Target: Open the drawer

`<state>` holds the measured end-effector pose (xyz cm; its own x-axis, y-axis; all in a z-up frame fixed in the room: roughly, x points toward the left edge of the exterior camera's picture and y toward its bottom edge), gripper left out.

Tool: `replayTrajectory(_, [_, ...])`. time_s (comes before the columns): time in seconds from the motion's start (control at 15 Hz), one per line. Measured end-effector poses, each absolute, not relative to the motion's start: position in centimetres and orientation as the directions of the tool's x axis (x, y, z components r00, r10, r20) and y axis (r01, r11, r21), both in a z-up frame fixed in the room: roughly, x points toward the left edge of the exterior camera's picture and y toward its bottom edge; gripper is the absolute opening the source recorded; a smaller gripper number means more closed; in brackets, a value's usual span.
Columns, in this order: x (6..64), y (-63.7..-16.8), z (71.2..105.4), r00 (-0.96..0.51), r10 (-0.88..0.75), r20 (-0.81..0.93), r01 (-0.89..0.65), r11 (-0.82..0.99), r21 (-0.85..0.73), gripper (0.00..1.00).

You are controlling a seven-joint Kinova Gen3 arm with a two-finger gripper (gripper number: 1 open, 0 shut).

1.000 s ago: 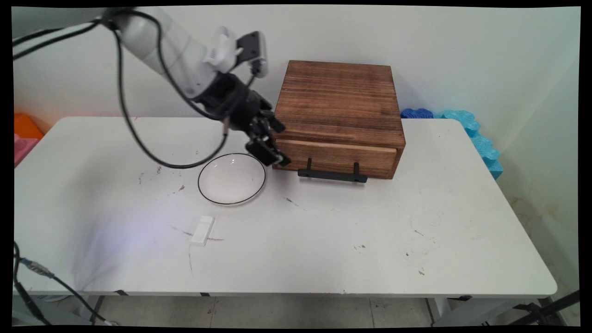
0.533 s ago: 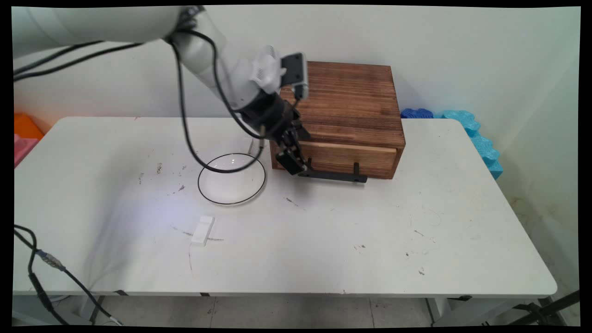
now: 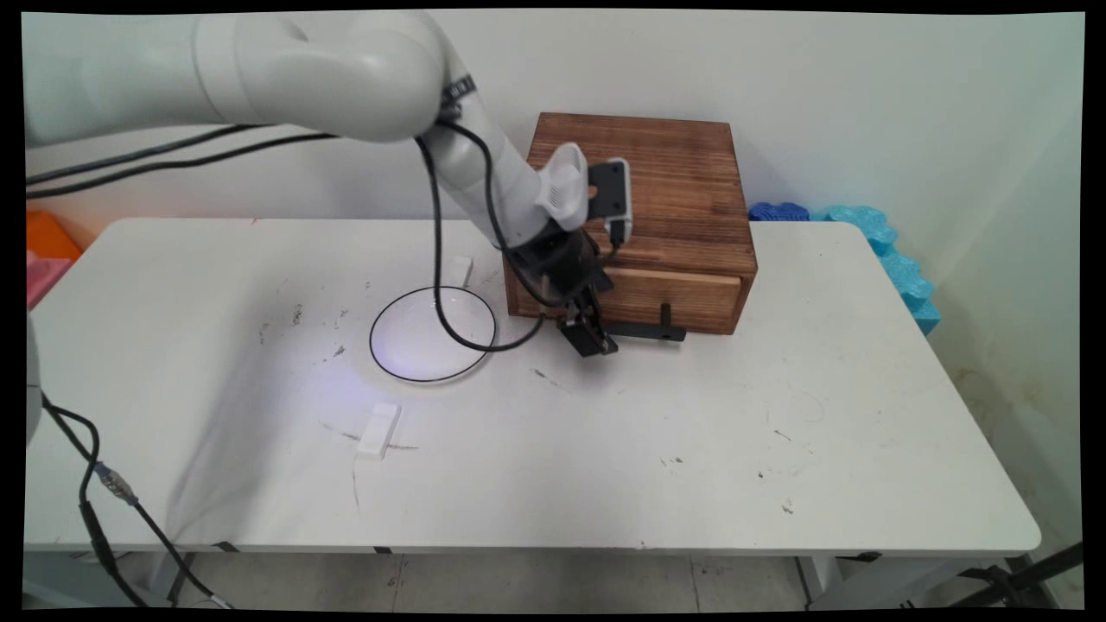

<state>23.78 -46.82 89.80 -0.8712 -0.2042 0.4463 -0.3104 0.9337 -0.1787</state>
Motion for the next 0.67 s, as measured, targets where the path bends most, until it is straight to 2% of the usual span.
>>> replayTrajectory(0.67, [21.4,-48.5,84.7,-0.886,-0.187,0.425,-0.292,0.936,-0.198,1.00])
